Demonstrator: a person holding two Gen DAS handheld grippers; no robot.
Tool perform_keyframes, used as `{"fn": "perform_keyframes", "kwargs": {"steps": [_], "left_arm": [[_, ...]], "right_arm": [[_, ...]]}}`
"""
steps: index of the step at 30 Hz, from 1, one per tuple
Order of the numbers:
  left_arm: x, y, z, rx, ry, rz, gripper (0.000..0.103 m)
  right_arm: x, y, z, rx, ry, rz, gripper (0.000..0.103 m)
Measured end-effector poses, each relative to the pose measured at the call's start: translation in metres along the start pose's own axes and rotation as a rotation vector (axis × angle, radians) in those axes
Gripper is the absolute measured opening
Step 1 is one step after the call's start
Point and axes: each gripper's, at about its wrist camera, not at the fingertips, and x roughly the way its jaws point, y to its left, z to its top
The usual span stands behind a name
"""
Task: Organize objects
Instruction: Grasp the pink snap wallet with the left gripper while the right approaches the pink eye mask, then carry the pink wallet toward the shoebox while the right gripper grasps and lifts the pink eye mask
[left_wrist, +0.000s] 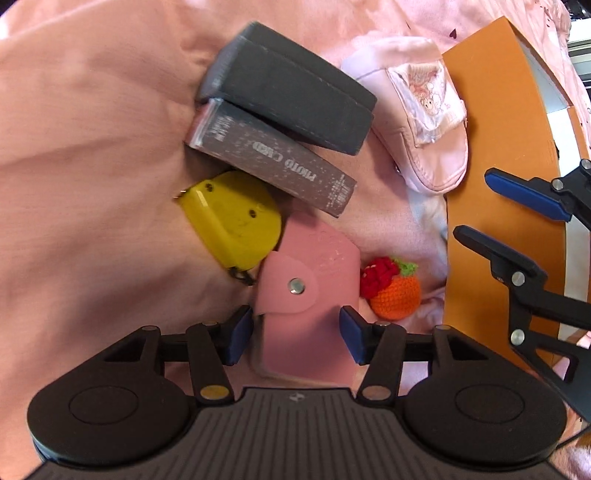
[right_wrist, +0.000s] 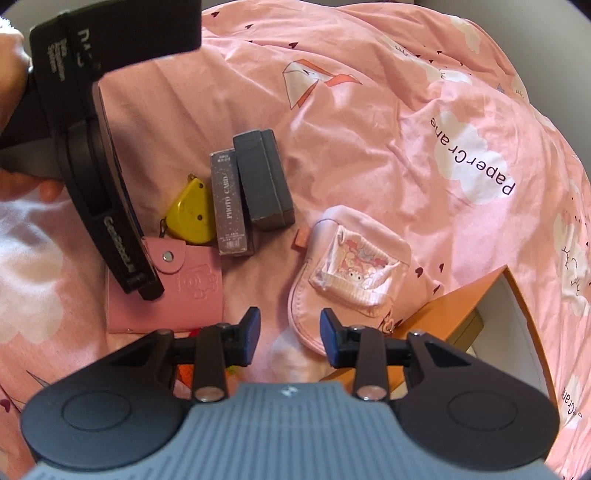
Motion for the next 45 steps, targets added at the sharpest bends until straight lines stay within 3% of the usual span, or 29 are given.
{"fn": "perform_keyframes", "kwargs": {"steps": [3, 7, 10, 19, 25, 29, 31, 34, 37, 40, 45], "left_arm": [[0.000, -0.004, 0.000, -0.013, -0.008, 0.014, 0.056], [-0.012, -0.006, -0.005, -0.030, -0.041, 0.012, 0.037], [-0.023, -0.012, -0.011, -0.018, -0.051, -0.012, 0.030], [-0.008, -0.030, -0.004, -0.030, -0.027, -0.039, 0.029], [-0.001, -0.038, -0.004, -0.022, -0.066, -0.022, 0.027], [-0.025, -0.044, -0.016, 0.027, -0.154, 0.027, 0.026], [-0.041, -0.041, -0.024, 0.032, -0.214, 0.037, 0.026], [-0.069, -0.033, -0.033, 0.026, -0.305, 0.056, 0.026], [-0.084, -0.026, -0.033, -0.007, -0.333, 0.019, 0.026], [-0.094, -0.022, -0.031, -0.010, -0.380, 0.044, 0.025], [-0.096, -0.012, -0.023, -0.031, -0.401, 0.047, 0.025]], "right_arm": [[0.003, -0.001, 0.000, 0.001, 0.007, -0.002, 0.037], [0.005, -0.002, -0.001, -0.004, 0.017, -0.009, 0.038], [0.005, -0.004, -0.002, -0.001, 0.021, -0.015, 0.038], [0.005, -0.008, -0.006, -0.013, 0.043, -0.029, 0.038], [0.006, -0.010, -0.004, -0.013, 0.046, -0.028, 0.038], [0.010, -0.013, 0.003, 0.001, 0.039, -0.017, 0.039], [0.015, -0.014, 0.008, 0.024, 0.037, -0.003, 0.050], [0.023, -0.014, 0.018, 0.048, 0.040, -0.010, 0.050], [0.035, -0.014, 0.028, 0.067, 0.053, -0.028, 0.051], [0.049, -0.014, 0.038, 0.094, 0.087, -0.061, 0.057], [0.071, -0.013, 0.048, 0.113, 0.134, -0.150, 0.057]]}}
